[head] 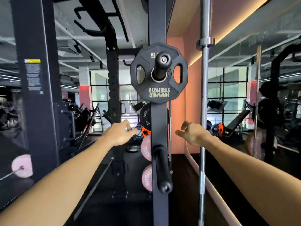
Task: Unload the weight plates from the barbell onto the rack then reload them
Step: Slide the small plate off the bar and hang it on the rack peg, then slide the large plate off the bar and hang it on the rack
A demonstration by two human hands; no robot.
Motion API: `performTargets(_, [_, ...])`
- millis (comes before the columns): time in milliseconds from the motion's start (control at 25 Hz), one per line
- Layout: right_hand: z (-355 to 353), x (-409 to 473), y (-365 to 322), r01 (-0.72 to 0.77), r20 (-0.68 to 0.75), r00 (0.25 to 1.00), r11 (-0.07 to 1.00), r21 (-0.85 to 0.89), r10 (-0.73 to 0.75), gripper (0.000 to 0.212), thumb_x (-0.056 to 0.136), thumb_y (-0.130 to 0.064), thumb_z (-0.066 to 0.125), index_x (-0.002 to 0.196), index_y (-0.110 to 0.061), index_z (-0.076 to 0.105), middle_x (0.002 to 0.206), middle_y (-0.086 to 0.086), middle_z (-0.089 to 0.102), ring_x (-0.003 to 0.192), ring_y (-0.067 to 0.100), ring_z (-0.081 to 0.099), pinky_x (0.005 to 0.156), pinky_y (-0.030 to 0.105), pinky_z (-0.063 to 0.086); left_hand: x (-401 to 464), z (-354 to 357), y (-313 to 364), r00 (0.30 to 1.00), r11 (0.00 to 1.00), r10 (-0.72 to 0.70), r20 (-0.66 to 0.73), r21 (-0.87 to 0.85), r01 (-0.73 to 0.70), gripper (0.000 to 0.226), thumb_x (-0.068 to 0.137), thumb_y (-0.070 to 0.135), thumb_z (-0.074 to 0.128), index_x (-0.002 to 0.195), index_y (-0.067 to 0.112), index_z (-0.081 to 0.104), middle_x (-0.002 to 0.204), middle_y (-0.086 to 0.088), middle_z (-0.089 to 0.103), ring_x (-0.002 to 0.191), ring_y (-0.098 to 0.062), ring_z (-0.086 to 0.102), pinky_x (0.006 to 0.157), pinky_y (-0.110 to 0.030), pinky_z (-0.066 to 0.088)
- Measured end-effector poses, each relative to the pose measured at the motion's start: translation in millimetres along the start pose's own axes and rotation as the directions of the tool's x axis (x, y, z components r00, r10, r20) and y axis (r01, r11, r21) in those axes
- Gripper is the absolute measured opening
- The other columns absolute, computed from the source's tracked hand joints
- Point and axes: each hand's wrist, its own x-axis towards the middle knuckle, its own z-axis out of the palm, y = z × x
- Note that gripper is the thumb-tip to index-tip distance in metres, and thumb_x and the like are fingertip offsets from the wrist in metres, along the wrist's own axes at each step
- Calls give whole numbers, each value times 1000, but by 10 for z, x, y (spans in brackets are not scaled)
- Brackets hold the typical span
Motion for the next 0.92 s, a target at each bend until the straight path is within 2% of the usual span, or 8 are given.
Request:
performTargets(120, [184, -364, -156, 39, 122, 992, 999, 3, -39, 49, 87, -57, 57, 123, -23, 55, 124, 2, 62, 110, 23, 58, 92, 32, 43, -508, -3, -405, 999, 1000, -25, 47, 8, 25, 45, 89, 61, 57, 114, 24, 52, 120, -4, 58, 102, -24, 55, 84, -36, 46])
performTargets(240, [306, -476, -425, 67, 139, 989, 994, -84, -55, 48, 84, -59, 58, 119, -26, 54, 122, -2, 61, 114, 23, 55, 99, 38, 39, -880, -208, -761, 994, 995, -92, 65, -30, 94, 51, 85, 63, 60, 121, 29, 54, 132, -5, 55, 113, -25, 53, 91, -37, 44])
performTargets(400, [505, -596, -1054, 166, 186, 970, 985, -51, -154, 57, 83, -58, 60, 129, -25, 52, 128, -1, 60, 120, 26, 54, 107, 44, 37, -1346, -735, -1226, 987, 987, -160, -4, -22, 160, 61, 72, 73, 58, 122, 38, 57, 134, -1, 57, 122, -26, 52, 98, -39, 43])
performTargets(480, [669, -657, -1487, 198, 213, 958, 980, -15, -190, 53, 83, -59, 61, 125, -27, 53, 124, -2, 61, 120, 26, 54, 106, 42, 38, -1584, -1010, -1604, 978, 979, -205, -37, -13, 205, 56, 74, 72, 59, 118, 38, 57, 130, -2, 58, 119, -25, 53, 96, -39, 43])
performTargets(560, [820, -702, -1937, 226, 247, 943, 974, 18, -224, 49, 84, -55, 63, 121, -25, 53, 119, 0, 61, 120, 27, 55, 99, 32, 40, -1800, -1259, -2044, 967, 970, -244, -71, 4, 245, 50, 79, 66, 63, 117, 34, 58, 130, -4, 58, 116, -24, 54, 94, -37, 43])
performTargets(640, [979, -769, -2448, 260, 270, 928, 965, 31, -258, 55, 85, -51, 64, 129, -20, 51, 127, 5, 59, 120, 27, 54, 90, 25, 38, -2025, -1530, -2506, 956, 959, -276, -99, 30, 280, 48, 80, 63, 65, 117, 33, 59, 127, -3, 60, 112, -22, 54, 94, -36, 42])
performTargets(800, [1456, -958, -3551, 291, 286, 910, 953, 81, -302, 57, 85, -54, 63, 129, -20, 48, 127, 3, 57, 117, 27, 54, 102, 37, 40, -2450, -2128, -3458, 933, 933, -339, -126, 82, 350, 51, 82, 63, 63, 122, 32, 57, 129, -4, 57, 117, -26, 52, 95, -38, 42])
performTargets(920, [1875, -1118, -4427, 330, 285, 892, 937, 116, -350, 62, 86, -54, 62, 135, -19, 46, 136, 2, 54, 124, 27, 51, 108, 43, 36, -2742, -2518, -4207, 933, 930, -335, -128, 116, 350, 53, 83, 63, 62, 125, 31, 56, 129, -4, 56, 113, -24, 51, 88, -34, 39])
